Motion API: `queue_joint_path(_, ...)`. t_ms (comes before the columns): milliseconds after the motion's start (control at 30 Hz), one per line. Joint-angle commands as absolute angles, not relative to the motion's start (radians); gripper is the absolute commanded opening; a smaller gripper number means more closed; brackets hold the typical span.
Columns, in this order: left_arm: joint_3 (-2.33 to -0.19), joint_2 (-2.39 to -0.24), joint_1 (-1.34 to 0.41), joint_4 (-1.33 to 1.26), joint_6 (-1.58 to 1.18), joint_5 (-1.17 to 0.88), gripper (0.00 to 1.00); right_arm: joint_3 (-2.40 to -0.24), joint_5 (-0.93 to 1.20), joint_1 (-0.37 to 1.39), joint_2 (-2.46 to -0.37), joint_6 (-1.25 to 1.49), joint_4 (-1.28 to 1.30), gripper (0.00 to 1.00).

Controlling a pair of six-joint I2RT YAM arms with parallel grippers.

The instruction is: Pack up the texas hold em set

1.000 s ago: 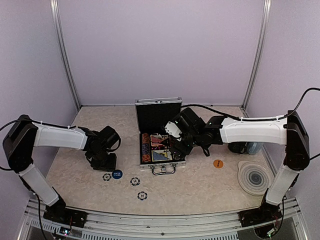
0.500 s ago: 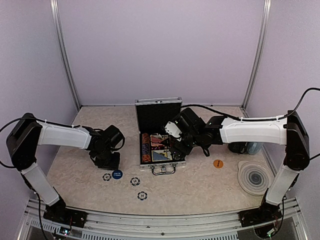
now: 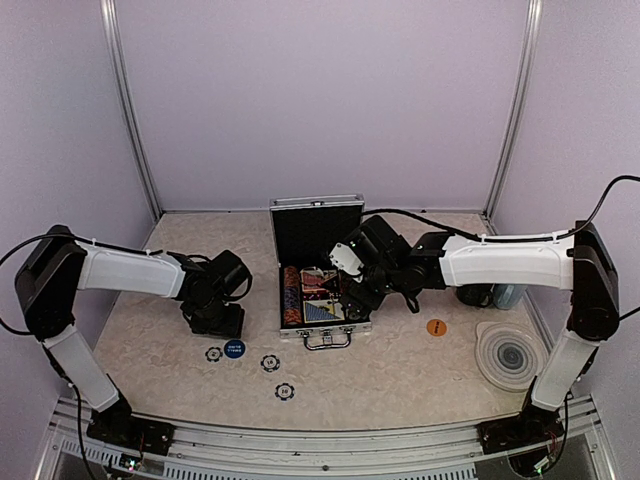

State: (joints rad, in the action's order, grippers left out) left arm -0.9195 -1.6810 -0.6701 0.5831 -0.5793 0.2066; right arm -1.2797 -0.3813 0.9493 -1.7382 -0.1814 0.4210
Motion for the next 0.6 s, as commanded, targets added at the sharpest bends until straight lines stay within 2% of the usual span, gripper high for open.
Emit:
queue_joint_path(0, -0.905, -1.721, -0.685, 0.618, -0.567, 0.207, 0.68, -1.278, -0.379, 0.963, -1.731, -0.172, 0.418, 0.99)
queue_joint_path(333, -0.900, -1.675, -0.683, 0.596, -0.570, 0.206, 0.71, -1.279, -0.380, 0.968, -1.735, -0.172, 0.420, 0.99)
queue_joint_path(567, -0.887, -1.731, -0.687, 0.598, -0.560, 0.200, 0.61, -1.275, -0.382, 0.968, -1.732, -0.172, 0.419, 0.99)
